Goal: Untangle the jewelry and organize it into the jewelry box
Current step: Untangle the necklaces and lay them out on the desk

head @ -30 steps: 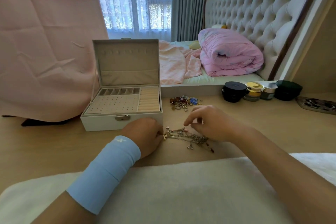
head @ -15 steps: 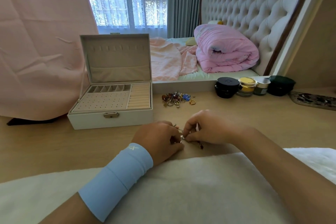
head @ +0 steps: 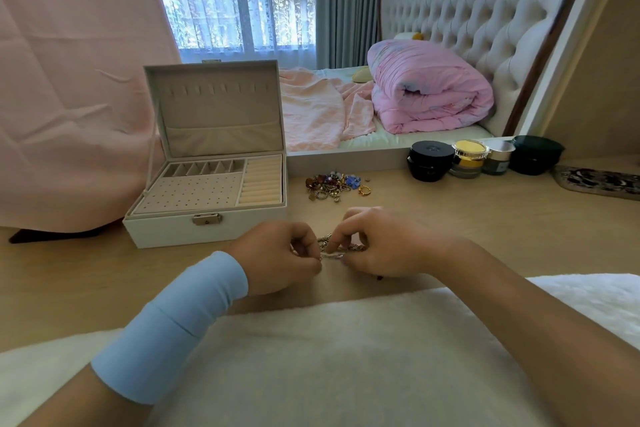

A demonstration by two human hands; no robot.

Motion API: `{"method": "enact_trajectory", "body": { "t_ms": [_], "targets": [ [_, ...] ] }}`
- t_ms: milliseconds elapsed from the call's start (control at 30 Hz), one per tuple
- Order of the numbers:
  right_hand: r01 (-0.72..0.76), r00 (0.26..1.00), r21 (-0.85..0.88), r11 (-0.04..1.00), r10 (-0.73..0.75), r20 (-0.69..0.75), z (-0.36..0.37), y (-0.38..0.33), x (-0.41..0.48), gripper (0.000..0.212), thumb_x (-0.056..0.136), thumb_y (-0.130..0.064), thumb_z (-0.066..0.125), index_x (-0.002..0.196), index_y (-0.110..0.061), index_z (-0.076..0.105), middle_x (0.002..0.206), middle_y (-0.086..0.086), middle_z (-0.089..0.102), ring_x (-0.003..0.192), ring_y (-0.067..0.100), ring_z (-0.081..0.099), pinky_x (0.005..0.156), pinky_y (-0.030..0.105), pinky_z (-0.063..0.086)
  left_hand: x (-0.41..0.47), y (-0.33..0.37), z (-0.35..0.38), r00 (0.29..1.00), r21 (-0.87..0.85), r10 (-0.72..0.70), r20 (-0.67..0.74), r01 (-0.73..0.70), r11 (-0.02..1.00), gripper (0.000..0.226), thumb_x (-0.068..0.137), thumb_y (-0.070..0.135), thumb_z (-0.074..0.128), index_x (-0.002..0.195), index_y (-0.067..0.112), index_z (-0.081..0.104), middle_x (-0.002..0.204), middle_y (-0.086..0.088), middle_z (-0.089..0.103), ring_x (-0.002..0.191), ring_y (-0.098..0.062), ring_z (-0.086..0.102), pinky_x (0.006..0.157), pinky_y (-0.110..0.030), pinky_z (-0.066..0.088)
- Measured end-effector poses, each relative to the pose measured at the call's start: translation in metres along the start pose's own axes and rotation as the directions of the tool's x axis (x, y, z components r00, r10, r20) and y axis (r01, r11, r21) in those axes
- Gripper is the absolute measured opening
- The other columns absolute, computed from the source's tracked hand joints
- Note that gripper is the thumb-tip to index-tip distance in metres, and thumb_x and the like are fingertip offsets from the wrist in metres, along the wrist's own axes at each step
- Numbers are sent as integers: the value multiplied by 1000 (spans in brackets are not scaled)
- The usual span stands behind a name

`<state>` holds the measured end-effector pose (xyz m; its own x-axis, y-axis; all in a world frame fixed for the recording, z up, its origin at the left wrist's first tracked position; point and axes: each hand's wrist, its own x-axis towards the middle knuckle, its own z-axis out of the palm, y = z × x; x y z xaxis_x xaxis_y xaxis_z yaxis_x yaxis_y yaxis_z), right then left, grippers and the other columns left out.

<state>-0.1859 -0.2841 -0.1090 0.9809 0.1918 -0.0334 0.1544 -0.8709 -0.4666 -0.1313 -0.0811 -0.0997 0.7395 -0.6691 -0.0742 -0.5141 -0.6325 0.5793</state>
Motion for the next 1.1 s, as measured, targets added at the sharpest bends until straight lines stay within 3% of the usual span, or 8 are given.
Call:
{"method": "enact_trajectory", "body": {
  "t_ms": [267, 433, 500, 600, 667, 800, 933, 1100],
  "targets": [
    [-1, 999, 0, 1000, 1, -44, 4, 6, 2, 5, 90, -37, 73, 92, -42, 75, 98, -22, 59, 88, -3, 52, 78, 18, 41, 2, -3, -13, 1000, -387, 4, -25, -13, 922, 13, 83, 4, 69, 76, 10, 61, 88, -15, 72, 70, -18, 62, 59, -25, 51],
    [-4, 996, 18, 1000, 5, -88, 4, 11, 3, 5, 90, -37, 73, 93, -36, 77, 99, -21, 62, 82, -12, 50, 69, 14, 35, 2, -6, -21, 986, -607, -2, -165, -100, 788, 23, 79, -9, 67, 67, 7, 54, 89, -9, 74, 81, -21, 69, 73, -34, 57],
    [10, 991, 93, 996, 3, -134, 4, 13, 5, 8, 90, -38, 73, 93, -33, 79, 98, -16, 65, 82, 0, 54, 71, 20, 40, 1, -4, -22, 975, -673, -13, -222, -143, 726, 25, 86, -12, 58, 71, 7, 50, 93, -16, 74, 89, -27, 72, 80, -36, 57],
    [38, 982, 286, 957, 17, -189, 1, 14, 5, 5, 89, -32, 75, 88, -32, 81, 91, -8, 71, 80, 17, 61, 73, 31, 49, 1, 0, -21, 969, -776, -57, -242, -158, 611, 23, 92, -10, 49, 78, 8, 46, 84, -18, 74, 84, -33, 73, 71, -35, 61],
    [68, 979, 398, 915, 16, -204, -1, 12, 4, 8, 91, -25, 74, 89, -29, 81, 83, -5, 74, 74, 22, 61, 70, 33, 49, 2, 1, -21, 964, -800, -78, -256, -166, 577, 22, 94, -7, 48, 80, 10, 45, 76, -15, 72, 78, -32, 72, 66, -32, 59],
    [73, 982, 567, 821, 41, -186, -6, 7, 0, 16, 97, -12, 64, 98, -15, 80, 89, -5, 77, 72, 4, 61, 68, 18, 50, 5, 3, -19, 952, -833, -109, -288, -192, 519, 21, 95, -3, 46, 79, 11, 47, 68, -8, 65, 70, -23, 66, 77, -37, 56],
    [43, 984, 581, 813, 66, -164, -5, 9, 2, 17, 98, -12, 61, 97, -16, 77, 100, -2, 77, 84, 12, 65, 79, 31, 51, 4, 6, -16, 957, -872, -99, -273, -203, 445, 18, 99, 2, 44, 84, 12, 47, 72, -9, 65, 73, -27, 68, 75, -38, 58],
    [28, 994, 536, 844, 33, -105, -2, 5, 2, 22, 93, -8, 68, 108, -22, 76, 100, -6, 77, 90, 5, 69, 79, 17, 52, 3, 8, -17, 962, -863, -64, -265, -207, 460, 13, 101, 6, 45, 88, 11, 47, 77, -12, 68, 73, -31, 70, 72, -42, 60]
  ]
}}
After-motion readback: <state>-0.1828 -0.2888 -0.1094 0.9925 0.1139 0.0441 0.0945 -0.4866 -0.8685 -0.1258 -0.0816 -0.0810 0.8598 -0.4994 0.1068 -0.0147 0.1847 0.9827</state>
